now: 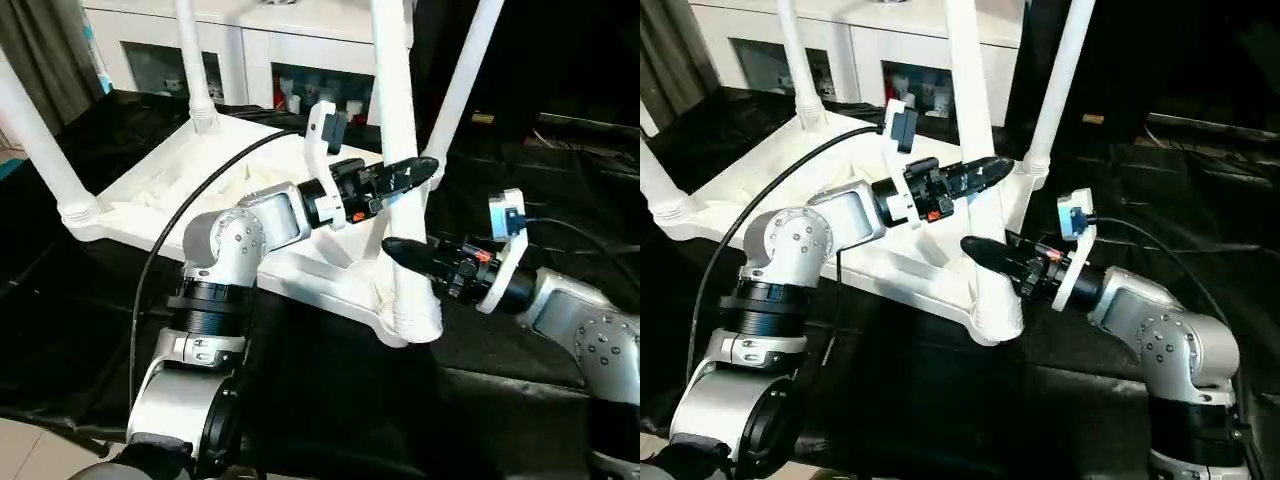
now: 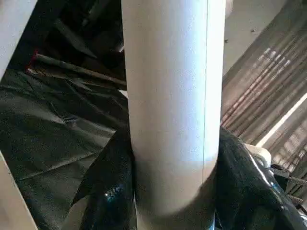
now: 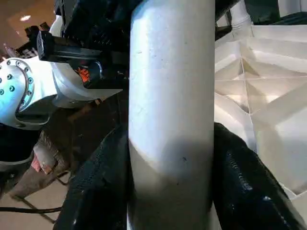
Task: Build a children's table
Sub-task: Pick table leg
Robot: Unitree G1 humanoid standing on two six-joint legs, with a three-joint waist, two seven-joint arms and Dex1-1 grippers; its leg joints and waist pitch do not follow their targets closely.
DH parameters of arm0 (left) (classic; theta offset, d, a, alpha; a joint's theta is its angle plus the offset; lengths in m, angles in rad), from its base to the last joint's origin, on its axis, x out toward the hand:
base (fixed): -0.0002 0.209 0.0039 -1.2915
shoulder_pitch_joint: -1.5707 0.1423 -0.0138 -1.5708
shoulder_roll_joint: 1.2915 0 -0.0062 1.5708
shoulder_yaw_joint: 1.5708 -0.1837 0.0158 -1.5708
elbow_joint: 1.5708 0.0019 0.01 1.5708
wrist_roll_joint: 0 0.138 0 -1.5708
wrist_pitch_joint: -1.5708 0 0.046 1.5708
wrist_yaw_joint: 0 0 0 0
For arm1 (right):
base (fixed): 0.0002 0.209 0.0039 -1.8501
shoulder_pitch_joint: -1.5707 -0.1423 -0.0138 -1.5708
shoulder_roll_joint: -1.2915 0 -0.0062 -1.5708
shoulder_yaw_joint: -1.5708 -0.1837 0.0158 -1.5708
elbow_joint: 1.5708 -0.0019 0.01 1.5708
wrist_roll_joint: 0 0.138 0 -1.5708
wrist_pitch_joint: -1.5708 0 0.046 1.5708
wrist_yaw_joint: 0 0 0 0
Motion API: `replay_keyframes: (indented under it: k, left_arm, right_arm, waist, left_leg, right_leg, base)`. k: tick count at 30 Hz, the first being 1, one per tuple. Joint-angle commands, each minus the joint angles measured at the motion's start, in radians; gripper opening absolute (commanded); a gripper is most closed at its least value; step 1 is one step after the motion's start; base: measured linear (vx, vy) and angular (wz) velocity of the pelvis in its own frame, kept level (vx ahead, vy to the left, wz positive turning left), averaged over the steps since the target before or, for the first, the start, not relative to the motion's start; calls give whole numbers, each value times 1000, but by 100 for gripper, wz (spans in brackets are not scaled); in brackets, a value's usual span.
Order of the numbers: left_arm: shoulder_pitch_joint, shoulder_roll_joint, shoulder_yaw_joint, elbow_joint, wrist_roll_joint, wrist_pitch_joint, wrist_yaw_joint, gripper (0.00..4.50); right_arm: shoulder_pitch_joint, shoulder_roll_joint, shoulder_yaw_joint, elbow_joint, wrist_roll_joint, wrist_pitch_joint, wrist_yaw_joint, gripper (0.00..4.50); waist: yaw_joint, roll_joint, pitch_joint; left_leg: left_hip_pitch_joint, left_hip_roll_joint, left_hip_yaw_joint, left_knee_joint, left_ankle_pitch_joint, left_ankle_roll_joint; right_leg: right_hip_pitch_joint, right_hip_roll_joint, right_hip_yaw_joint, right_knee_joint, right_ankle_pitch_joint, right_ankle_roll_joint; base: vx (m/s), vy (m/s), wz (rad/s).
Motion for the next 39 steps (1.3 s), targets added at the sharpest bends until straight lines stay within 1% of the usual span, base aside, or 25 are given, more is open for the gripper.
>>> replay_keyframes:
  k: [1, 2, 4, 5, 8, 9, 10, 12, 13, 15, 18, 19, 20, 21, 23, 24, 26, 27, 30, 33, 35, 36, 37, 38, 39]
  left_arm:
    - [0, -12, -11, -27, 4, -5, 22, 187]
    - [-1, -12, -9, -28, 6, -8, 27, 186]
    - [-2, -12, -11, -29, 13, -18, 32, 185]
    - [-7, -6, -40, -23, 73, -75, 65, 184]
    - [-13, 2, -68, -17, 129, -114, 102, 184]
    - [-16, 4, -82, -21, 153, -124, 124, 183]
    - [-23, -1, -85, -24, 179, -132, 173, 182]
    - [-33, -4, -100, -36, 217, -142, 230, 182]
    - [-33, -4, -100, -36, 217, -142, 230, 182]
    - [-42, 2, -127, -49, 265, -163, 273, 182]
    - [-50, 0, -130, -53, 279, -170, 285, 182]
    - [-52, 2, -134, -54, 283, -170, 286, 182]
    - [-54, 6, -139, -54, 292, -173, 287, 182]
    - [-54, 8, -140, -56, 296, -173, 289, 182]
    - [-52, 10, -141, -61, 301, -172, 296, 182]
    - [-52, 10, -141, -61, 301, -172, 296, 182]
    - [-50, 18, -147, -60, 310, -175, 305, 182]
    - [-50, 20, -149, -59, 312, -175, 304, 182]
    - [-49, 23, -146, -52, 317, -177, 304, 182]
    - [-48, 24, -148, -48, 324, -180, 304, 182]
    - [-47, 27, -149, -45, 320, -196, 283, 182]
    - [-46, 29, -143, -41, 314, -200, 278, 217]
    - [-46, 30, -138, -39, 311, -203, 276, 238]
    - [-41, 36, -129, -39, 279, -185, 237, 252]
    - [-38, 39, -112, -39, 240, -164, 199, 257]
  right_arm:
    - [-31, -2, 3, 24, -40, -41, -47, 185]
    - [-37, 5, 1, 30, -50, -48, -66, 220]
    - [-44, 10, -1, 36, -54, -52, -79, 255]
    - [-48, 1, 44, 38, -120, -103, -96, 259]
    - [-51, -6, 96, 38, -209, -163, -139, 267]
    - [-59, 1, 114, 48, -251, -174, -192, 293]
    - [-67, 8, 144, 64, -311, -202, -248, 300]
    - [-80, 37, 163, 89, -345, -204, -318, 303]
    - [-80, 37, 163, 89, -345, -204, -318, 303]
    - [-87, 57, 214, 99, -389, -197, -364, 303]
    - [-94, 88, 251, 100, -417, -206, -388, 303]
    - [-96, 92, 256, 100, -422, -207, -393, 303]
    - [-98, 99, 266, 100, -429, -209, -400, 303]
    - [-102, 109, 272, 101, -434, -209, -410, 275]
    - [-111, 121, 284, 106, -447, -213, -429, 268]
    - [-111, 121, 284, 106, -447, -213, -429, 265]
    - [-125, 136, 282, 112, -448, -213, -450, 238]
    - [-127, 138, 281, 113, -448, -212, -454, 227]
    - [-133, 138, 277, 111, -449, -210, -441, 222]
    - [-127, 135, 269, 109, -429, -221, -412, 196]
    - [-118, 135, 255, 98, -388, -236, -362, 192]
    - [-109, 125, 251, 80, -363, -239, -323, 189]
    - [-104, 118, 250, 67, -348, -240, -299, 189]
    - [-89, 95, 255, 46, -329, -249, -248, 188]
    - [-73, 71, 259, 26, -310, -256, -196, 188]
  waist:
    - [3, -23, -77]
    - [1, -19, -76]
    - [0, -22, -76]
    - [0, -22, -77]
    - [-1, -21, -76]
    - [-3, -22, -77]
    - [-5, -22, -77]
    - [-6, -22, -77]
    - [-7, -21, -77]
    - [-7, -21, -77]
    - [-8, -22, -76]
    - [-9, -24, -76]
    - [-9, -22, -77]
    - [-10, -23, -76]
    - [-11, -23, -76]
    - [-12, -23, -76]
    - [-13, -21, -77]
    - [-14, -23, -76]
    - [-15, -22, -77]
    - [-15, -22, -77]
    - [-14, -22, -77]
    - [-14, -22, -77]
    - [-13, -21, -77]
    - [-12, -22, -78]
    - [-8, -18, -78]
  left_leg:
    - [9, 32, -14, -63, -71, 32]
    - [10, 31, -14, -63, -72, 29]
    - [9, 31, -14, -64, -72, 28]
    - [10, 32, -15, -63, -71, 27]
    - [11, 34, -16, -65, -66, 14]
    - [11, 32, -16, -65, -56, 10]
    - [11, 31, -15, -64, -53, 7]
    - [11, 30, -15, -64, -63, 4]
    - [11, 31, -14, -65, -67, 5]
    - [13, 32, -16, -66, -71, 5]
    - [10, 30, -15, -66, -74, 4]
    - [10, 29, -14, -65, -74, 5]
    - [10, 30, -15, -66, -71, 3]
    - [11, 30, -15, -67, -75, 2]
    - [10, 30, -15, -66, -80, 1]
    - [10, 30, -15, -66, -78, 1]
    - [11, 30, -15, -66, -75, 2]
    - [11, 30, -15, -66, -75, 3]
    - [11, 30, -14, -65, -65, 5]
    - [11, 29, -14, -64, -63, 11]
    - [11, 30, -15, -64, -73, 15]
    - [10, 29, -14, -64, -74, 17]
    - [11, 30, -14, -64, -77, 20]
    - [11, 30, -14, -63, -75, 23]
    - [10, 30, -15, -62, -70, 29]
  right_leg:
    - [56, -54, 40, -68, -170, -188]
    - [55, -53, 39, -70, -175, -188]
    - [56, -53, 40, -70, -176, -186]
    - [55, -53, 40, -70, -173, -182]
    - [54, -52, 41, -71, -175, -159]
    - [55, -50, 42, -68, -163, -155]
    - [54, -49, 42, -66, -154, -157]
    - [55, -51, 42, -67, -158, -159]
    - [54, -51, 43, -67, -158, -161]
    - [53, -49, 42, -66, -159, -164]
    - [54, -49, 43, -66, -155, -160]
    - [54, -49, 43, -66, -153, -161]
    - [54, -48, 42, -65, -149, -161]
    - [54, -49, 43, -65, -146, -161]
    - [54, -48, 42, -64, -145, -162]
    - [54, -48, 43, -64, -142, -163]
    - [54, -49, 43, -62, -130, -167]
    - [53, -47, 43, -63, -129, -167]
    - [54, -47, 44, -59, -102, -172]
    - [55, -47, 44, -59, -90, -181]
    - [57, -49, 44, -59, -97, -183]
    - [57, -49, 44, -60, -98, -184]
    - [57, -49, 44, -59, -95, -185]
    - [58, -48, 44, -58, -88, -190]
    - [60, -49, 44, -56, -78, -191]
  base:
    - [0, 0, 0]
    - [0, 0, 0]
    - [0, 0, 0]
    - [0, 0, 0]
    - [0, 0, 0]
    - [0, 0, 0]
    - [0, 0, 0]
    - [0, 0, 0]
    - [0, 0, 0]
    - [0, 0, 0]
    - [0, 0, 0]
    - [0, 0, 0]
    - [0, 0, 0]
    - [0, 0, 0]
    - [0, 0, 0]
    - [0, 0, 0]
    - [0, 0, 0]
    - [0, 0, 0]
    - [0, 0, 0]
    - [0, 0, 0]
    - [0, 0, 0]
    - [0, 0, 0]
    - [0, 0, 0]
    - [0, 0, 0]
    - [0, 0, 0]
